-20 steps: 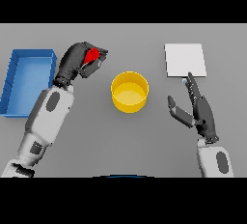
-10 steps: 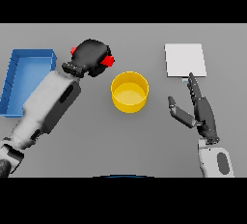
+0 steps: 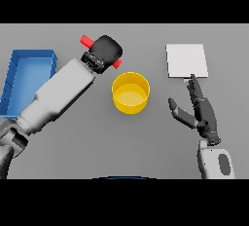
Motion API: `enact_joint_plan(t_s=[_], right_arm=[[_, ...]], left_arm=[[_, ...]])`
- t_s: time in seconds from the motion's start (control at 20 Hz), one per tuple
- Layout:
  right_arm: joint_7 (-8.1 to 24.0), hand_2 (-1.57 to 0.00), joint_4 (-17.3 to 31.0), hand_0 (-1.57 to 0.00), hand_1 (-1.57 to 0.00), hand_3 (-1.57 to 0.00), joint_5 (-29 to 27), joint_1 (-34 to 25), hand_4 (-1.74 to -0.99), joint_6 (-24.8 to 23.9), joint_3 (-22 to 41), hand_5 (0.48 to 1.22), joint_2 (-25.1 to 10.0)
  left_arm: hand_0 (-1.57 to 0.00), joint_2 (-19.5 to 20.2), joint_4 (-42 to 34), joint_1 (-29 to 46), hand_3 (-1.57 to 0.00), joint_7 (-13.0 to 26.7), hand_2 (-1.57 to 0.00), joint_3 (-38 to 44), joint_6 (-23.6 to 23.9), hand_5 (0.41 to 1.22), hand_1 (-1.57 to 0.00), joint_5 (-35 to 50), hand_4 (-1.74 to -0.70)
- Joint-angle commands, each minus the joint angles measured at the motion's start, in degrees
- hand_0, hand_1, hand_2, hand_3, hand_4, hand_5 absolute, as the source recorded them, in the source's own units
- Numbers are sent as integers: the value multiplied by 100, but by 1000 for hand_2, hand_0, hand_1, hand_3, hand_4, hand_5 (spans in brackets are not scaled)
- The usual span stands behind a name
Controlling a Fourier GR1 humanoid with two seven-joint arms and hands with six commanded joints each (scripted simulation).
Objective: Pick up the red beaker and tilt it to pour out 1 green nut into yellow bowl. Pick up the yellow bowl and place it on the metallic measuring scale.
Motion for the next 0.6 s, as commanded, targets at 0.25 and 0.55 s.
enact_joint_plan(t_s=[0.25, 0.55], right_arm=[[-71, 1, -35, 1, 1, 1, 5, -5, -1297, -10, -43, 600, -60], [8, 1, 46, 1, 1, 1, 66, -62, -1287, -33, -18, 604, -42]], left_arm=[[-1571, -91, 175, -459, -1450, -315, -1571, -691, -167, 1220, -1571, -624, -1729], [-1571, -126, 244, -654, -1539, -444, -1571, -1351, -145, 1221, -1571, -1222, -1737]])
